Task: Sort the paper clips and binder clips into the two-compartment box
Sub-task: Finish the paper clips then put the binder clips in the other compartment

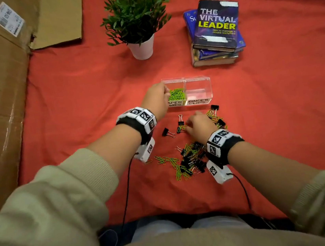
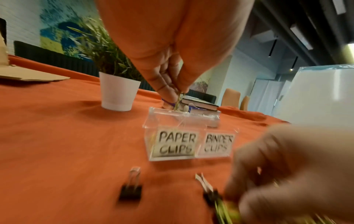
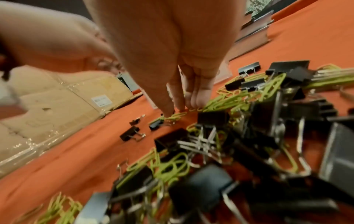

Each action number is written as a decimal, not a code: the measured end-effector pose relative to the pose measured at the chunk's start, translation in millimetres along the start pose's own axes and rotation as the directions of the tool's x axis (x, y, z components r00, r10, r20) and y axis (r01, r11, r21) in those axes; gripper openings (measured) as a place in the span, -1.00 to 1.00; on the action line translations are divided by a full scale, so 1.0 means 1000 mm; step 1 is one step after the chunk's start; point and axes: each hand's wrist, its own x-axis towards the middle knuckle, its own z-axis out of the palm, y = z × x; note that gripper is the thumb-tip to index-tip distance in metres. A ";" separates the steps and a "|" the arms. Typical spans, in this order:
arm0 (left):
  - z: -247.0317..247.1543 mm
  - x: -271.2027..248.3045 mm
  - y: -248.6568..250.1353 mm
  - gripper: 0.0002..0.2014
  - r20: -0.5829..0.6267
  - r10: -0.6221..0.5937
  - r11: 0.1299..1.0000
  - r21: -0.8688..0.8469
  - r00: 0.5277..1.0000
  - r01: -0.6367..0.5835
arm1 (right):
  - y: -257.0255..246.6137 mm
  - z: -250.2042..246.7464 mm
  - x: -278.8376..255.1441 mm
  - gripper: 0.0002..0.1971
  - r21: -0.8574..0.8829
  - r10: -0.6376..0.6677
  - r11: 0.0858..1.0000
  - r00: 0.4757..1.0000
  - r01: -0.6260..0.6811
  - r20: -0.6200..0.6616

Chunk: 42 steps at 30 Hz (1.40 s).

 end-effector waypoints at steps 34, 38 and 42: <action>0.041 -0.139 -0.089 -0.85 0.344 -0.126 0.957 0.289 0.930 0.022 | -0.005 0.001 0.010 -0.62 0.443 0.227 0.856 0.963 -0.268 0.144; 0.034 -0.139 -0.075 -0.90 0.304 -0.107 0.994 0.038 0.947 0.101 | -0.016 0.010 0.021 -0.57 0.128 0.247 0.955 0.957 -0.267 0.150; 0.035 -0.132 -0.065 -0.75 0.310 -0.167 0.974 -0.097 0.936 0.206 | -0.015 0.002 0.018 -0.62 0.316 0.236 0.910 0.961 -0.270 0.142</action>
